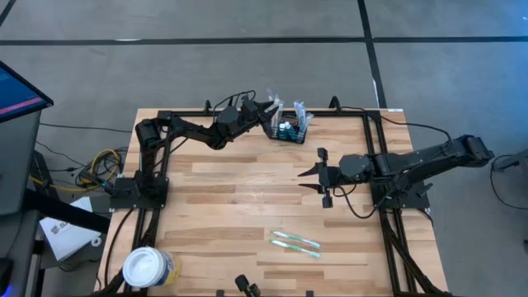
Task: Pick & Place toothbrushing station
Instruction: Put the orange toothbrush into the mesh organizer
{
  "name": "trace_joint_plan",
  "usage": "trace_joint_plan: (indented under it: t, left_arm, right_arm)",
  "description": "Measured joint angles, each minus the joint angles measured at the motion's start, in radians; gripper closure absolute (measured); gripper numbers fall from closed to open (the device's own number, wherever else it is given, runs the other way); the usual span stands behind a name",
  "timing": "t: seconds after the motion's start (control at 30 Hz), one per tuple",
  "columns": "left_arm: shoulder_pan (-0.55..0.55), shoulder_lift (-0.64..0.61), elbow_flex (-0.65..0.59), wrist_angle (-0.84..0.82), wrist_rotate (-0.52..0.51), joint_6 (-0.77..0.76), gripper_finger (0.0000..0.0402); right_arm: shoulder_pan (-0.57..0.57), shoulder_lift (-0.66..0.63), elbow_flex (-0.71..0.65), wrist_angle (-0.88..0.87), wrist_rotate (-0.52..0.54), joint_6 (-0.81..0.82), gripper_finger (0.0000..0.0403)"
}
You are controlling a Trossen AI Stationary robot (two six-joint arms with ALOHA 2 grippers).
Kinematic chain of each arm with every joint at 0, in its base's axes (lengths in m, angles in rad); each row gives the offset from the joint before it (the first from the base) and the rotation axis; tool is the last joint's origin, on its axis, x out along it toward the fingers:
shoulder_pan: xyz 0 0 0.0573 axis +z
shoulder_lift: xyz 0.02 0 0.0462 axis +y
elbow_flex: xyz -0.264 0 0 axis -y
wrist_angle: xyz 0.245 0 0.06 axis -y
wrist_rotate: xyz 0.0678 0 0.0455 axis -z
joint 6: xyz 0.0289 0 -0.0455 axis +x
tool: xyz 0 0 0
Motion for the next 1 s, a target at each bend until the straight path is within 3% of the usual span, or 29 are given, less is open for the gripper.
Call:
trace_joint_plan:
  t: [0.33,0.57,1.0]
  left_arm:
    - [0.0,0.0,0.0,-0.012,-0.003,0.0,0.0327]
    - [-0.002,0.0,0.0,-0.1,-0.011,0.0,0.0395]
    - [-0.008,-0.005,0.0,-0.18,-0.019,0.0,0.0401]
  right_arm:
    - [0.0,0.0,0.0,0.0,0.0,0.0,0.0285]
    - [0.001,0.0,0.0,-0.003,0.0,0.002,0.0285]
    - [0.0,0.0,0.0,-0.027,0.0,0.008,0.0285]
